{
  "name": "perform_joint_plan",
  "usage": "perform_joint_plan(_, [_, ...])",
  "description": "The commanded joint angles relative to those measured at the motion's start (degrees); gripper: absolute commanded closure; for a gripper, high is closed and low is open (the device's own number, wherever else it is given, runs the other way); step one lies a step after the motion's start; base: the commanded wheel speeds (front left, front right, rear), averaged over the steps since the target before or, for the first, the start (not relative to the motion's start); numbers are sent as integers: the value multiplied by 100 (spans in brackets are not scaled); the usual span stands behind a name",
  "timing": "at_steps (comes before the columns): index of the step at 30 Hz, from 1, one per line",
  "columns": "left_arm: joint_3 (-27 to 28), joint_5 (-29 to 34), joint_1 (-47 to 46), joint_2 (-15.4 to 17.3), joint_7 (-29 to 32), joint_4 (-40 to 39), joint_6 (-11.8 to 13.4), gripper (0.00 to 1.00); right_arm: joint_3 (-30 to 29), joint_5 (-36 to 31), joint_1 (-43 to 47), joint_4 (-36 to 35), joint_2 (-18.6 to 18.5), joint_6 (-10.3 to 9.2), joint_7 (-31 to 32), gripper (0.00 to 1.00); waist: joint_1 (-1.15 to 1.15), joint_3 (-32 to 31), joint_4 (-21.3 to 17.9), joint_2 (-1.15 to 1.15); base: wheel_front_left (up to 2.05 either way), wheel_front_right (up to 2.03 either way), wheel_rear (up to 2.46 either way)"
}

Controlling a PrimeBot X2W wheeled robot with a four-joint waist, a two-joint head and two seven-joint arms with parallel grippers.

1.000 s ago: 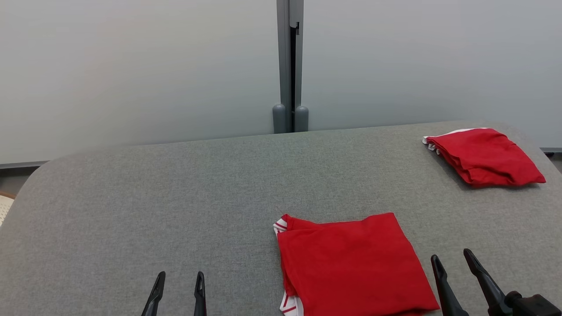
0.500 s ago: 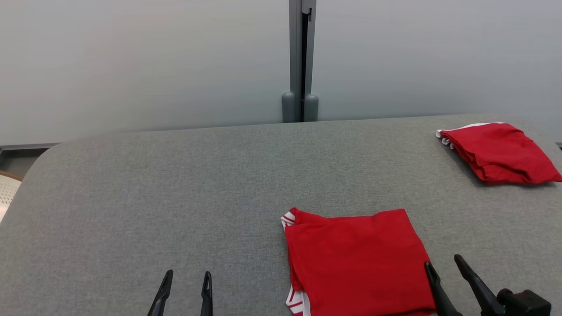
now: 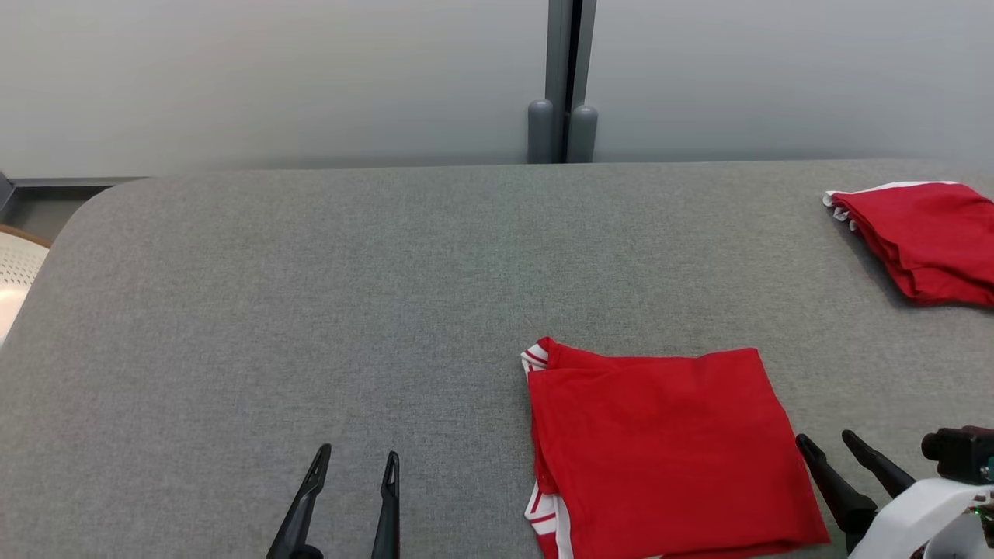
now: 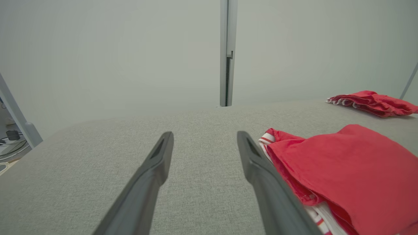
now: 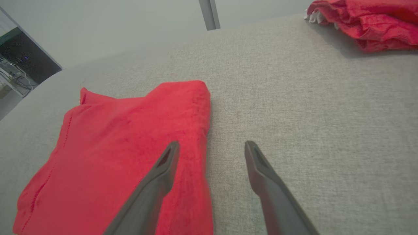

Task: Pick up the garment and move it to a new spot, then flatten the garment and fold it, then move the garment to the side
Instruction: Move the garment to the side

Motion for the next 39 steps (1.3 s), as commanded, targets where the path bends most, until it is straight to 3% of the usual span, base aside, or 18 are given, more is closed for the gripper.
perform_joint_plan(1, [-9,47,-100,21,-7,-2,22,0,144,166,-130,20,-95,-3,104,0,0,129,74,0,0,0,0])
perform_joint_plan(11, [-208,108,-401,20,-7,13,108,0,902,808,-631,183,-358,-3,327,0,0,549,245,0,0,0,0])
perform_joint_plan(13, [-238,112,-466,19,-7,16,132,0,1055,949,-698,214,-398,-2,419,12,0,634,272,0,0,0,0])
perform_joint_plan(15, [-257,116,-500,21,-7,38,157,0,1205,1063,-769,201,-426,-3,419,64,0,710,290,0,0,0,0])
perform_joint_plan(16, [-267,117,-535,20,-7,44,160,0,1265,1096,-809,181,-454,-3,391,94,0,745,296,0,0,0,0])
perform_joint_plan(17, [-276,119,-565,20,-7,43,173,0,1328,1096,-880,157,-506,-4,367,100,0,779,300,0,0,0,0])
perform_joint_plan(25, [-363,128,-740,20,-7,11,220,0,1540,1000,-1845,-96,-1004,-5,-105,100,0,1069,194,0,0,0,0])
perform_joint_plan(39, [-732,172,-1429,20,-7,-139,330,0,1715,622,-4408,407,-1890,-5,275,100,0,1906,67,0,0,0,0])
